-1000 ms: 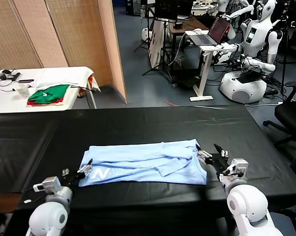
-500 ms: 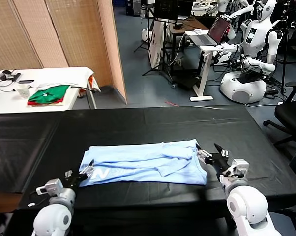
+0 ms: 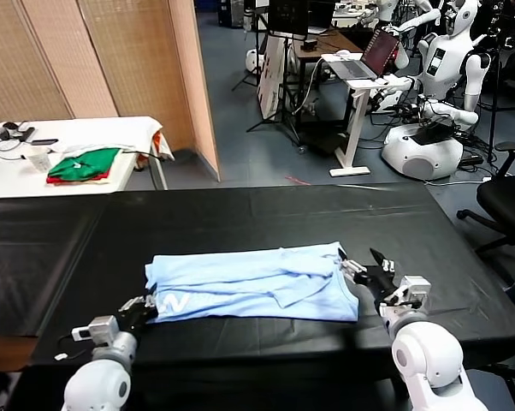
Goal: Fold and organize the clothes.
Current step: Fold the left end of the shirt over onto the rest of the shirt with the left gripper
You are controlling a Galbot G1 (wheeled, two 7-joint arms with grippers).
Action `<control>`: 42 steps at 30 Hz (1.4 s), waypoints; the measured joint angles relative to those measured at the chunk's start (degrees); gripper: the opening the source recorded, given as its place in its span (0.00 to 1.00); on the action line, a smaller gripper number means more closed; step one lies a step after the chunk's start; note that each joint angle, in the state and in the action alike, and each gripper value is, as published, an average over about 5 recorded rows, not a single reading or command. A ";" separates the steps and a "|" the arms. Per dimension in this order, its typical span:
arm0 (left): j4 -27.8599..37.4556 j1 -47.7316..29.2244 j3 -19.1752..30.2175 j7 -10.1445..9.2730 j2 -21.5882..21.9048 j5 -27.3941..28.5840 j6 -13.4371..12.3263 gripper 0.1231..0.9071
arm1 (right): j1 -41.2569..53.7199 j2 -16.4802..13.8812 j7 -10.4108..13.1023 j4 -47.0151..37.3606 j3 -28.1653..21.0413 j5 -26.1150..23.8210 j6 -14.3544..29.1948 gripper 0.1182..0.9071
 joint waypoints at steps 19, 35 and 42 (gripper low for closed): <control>-1.50 1.44 -4.98 1.23 13.51 17.66 -5.34 0.06 | -1.74 2.07 0.27 0.61 -0.01 -2.17 0.89 1.00; -13.06 -0.99 9.18 -3.51 3.54 -1.69 1.78 0.06 | -8.11 4.40 -1.36 2.60 4.03 -7.05 5.17 1.00; -11.95 -3.85 17.04 -3.62 -1.77 -3.11 1.62 0.06 | -11.27 5.29 -1.51 3.47 5.27 -8.02 5.61 1.00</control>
